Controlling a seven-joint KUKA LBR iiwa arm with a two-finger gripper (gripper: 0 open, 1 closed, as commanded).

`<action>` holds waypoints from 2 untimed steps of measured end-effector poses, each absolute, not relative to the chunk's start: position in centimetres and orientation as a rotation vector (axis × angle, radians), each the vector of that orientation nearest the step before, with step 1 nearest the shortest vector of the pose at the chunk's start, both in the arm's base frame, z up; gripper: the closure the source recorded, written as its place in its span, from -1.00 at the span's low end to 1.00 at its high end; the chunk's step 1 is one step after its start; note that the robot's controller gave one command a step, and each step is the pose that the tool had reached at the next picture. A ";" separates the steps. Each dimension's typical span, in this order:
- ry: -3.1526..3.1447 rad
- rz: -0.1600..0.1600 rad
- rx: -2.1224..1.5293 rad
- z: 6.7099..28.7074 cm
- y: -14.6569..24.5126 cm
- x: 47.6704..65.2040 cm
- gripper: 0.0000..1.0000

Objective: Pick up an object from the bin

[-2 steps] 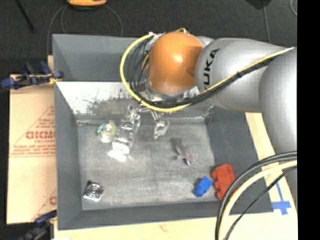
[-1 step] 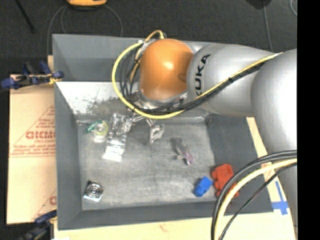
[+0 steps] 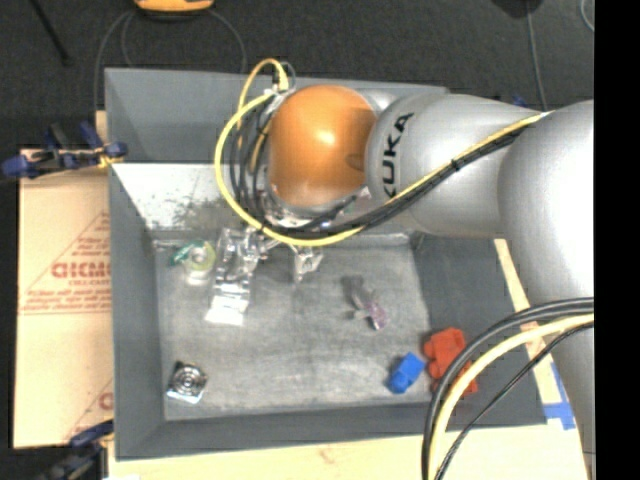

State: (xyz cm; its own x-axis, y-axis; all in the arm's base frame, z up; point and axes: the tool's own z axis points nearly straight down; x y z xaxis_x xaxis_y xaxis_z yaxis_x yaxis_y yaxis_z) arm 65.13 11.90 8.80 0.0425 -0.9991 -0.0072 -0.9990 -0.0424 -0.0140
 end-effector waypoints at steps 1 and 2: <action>2.164 -0.006 -2.255 8.9 12.0 65.2 1.00; 2.179 0.003 -2.255 9.4 11.9 65.2 1.00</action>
Offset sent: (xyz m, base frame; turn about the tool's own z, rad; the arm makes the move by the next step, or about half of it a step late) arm 0.0000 0.0000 0.0000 0.0000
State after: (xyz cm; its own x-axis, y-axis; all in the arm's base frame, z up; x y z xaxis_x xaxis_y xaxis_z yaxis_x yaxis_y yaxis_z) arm 65.25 11.91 9.43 0.0343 -0.9994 -0.0050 -0.9994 -0.0343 -0.0027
